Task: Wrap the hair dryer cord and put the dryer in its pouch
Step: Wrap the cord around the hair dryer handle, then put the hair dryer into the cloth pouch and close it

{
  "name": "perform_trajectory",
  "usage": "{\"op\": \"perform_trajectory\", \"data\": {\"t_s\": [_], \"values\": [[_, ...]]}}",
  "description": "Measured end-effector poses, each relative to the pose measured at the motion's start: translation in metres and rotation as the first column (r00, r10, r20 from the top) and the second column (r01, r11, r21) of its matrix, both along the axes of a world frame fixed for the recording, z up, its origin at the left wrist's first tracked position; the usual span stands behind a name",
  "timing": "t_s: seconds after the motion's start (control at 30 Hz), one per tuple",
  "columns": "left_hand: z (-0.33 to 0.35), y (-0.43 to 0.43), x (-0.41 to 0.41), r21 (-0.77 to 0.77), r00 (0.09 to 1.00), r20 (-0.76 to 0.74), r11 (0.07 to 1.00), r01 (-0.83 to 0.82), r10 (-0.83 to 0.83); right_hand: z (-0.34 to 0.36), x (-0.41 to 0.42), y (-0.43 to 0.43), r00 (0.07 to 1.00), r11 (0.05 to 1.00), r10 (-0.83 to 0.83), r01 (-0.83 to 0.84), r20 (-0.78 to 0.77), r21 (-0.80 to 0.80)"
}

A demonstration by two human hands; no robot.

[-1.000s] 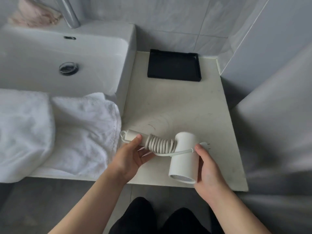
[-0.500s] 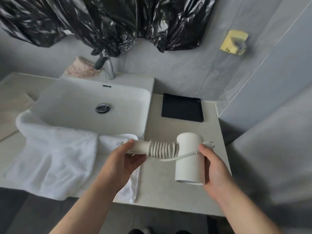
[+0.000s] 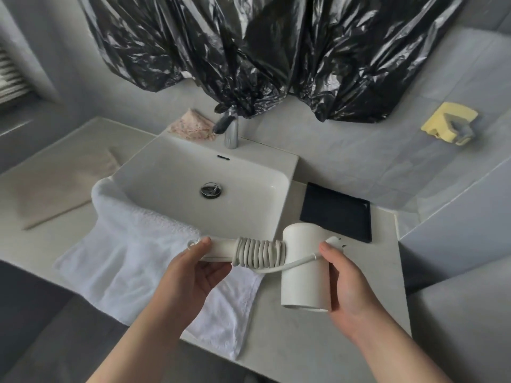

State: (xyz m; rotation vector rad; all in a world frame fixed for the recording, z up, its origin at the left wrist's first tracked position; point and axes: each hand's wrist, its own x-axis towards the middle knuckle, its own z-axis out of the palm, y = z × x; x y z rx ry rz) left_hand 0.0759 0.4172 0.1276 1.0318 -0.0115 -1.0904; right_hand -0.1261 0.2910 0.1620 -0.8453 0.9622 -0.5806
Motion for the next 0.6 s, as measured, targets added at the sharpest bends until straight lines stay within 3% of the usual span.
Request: {"op": "perform_trajectory", "data": {"t_s": [0.27, 0.6], "values": [[0.026, 0.017, 0.027, 0.073, 0.985, 0.019, 0.983, -0.17, 0.17, -0.002, 0.053, -0.017, 0.984, 0.983, 0.172, -0.174, 0.04, 0.055], [0.028, 0.104, 0.08, 0.086, 0.889, 0.005, 0.885, -0.457, 0.459, 0.0, 0.158, 0.028, 0.877, 0.872, 0.477, -0.481, 0.057, 0.094]]}}
